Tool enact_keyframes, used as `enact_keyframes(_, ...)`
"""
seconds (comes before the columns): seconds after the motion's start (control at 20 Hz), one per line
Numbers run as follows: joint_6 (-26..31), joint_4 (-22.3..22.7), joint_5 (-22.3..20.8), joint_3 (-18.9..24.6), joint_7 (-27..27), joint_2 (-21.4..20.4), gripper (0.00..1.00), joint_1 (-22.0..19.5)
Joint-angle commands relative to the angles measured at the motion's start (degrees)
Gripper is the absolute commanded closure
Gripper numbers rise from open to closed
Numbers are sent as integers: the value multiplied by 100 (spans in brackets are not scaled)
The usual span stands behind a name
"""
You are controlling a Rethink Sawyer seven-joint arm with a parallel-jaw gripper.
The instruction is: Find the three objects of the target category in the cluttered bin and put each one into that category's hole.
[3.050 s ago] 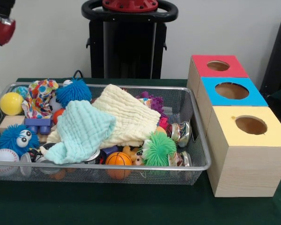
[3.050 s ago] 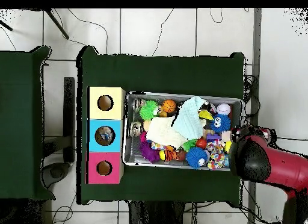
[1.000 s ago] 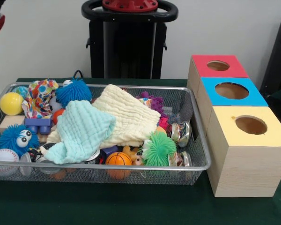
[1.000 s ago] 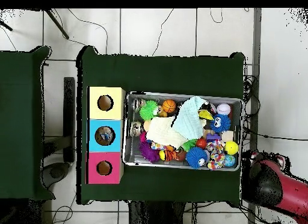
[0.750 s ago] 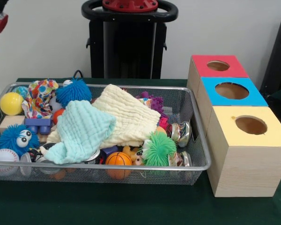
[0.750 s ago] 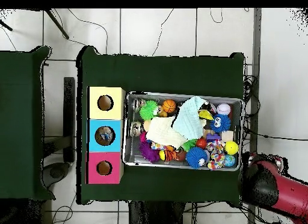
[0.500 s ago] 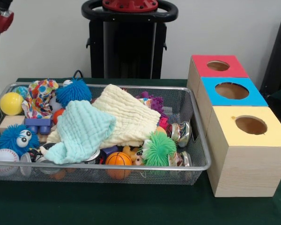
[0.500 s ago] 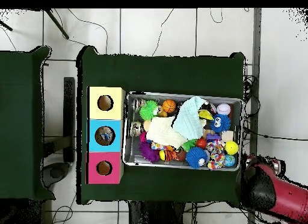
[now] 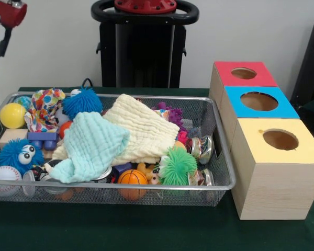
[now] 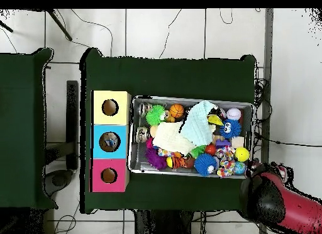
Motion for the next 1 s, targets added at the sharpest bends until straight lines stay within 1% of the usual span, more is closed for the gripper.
enact_keyframes(0.05, 245, -47, 183, 919, 487, 527, 0, 583)
enact_keyframes(0.15, 110, -201, 119, 591, 773, 734, 0, 993)
enact_keyframes(0.2, -1, -320, 75, 266, 1041, 902, 0, 1329)
enact_keyframes(0.3, -294, -488, 46, -214, 1429, 1267, 0, 1874)
enact_keyframes(0.4, -506, -531, 109, -491, 1619, 1547, 0, 2215)
enact_keyframes(0.45, -584, -491, 153, -512, 1637, 1619, 0, 2278)
enact_keyframes(0.5, -654, -418, 187, -466, 1584, 1636, 0, 2280)
enact_keyframes(0.65, -1006, -341, 259, -714, 1669, 1851, 0, 2397)
enact_keyframes(0.75, -1395, -329, 218, -709, 1579, 2152, 0, 2200)
enact_keyframes(0.85, -1648, -340, 85, -684, 1423, 2404, 0, 1974)
enact_keyframes(0.9, -1694, -359, 20, -660, 1331, 2473, 0, 1861)
enact_keyframes(0.95, -1601, -383, -31, -615, 1203, 2513, 0, 1752)
enact_keyframes(1.0, -1596, -437, -28, -678, 1159, 2590, 0, 1737)
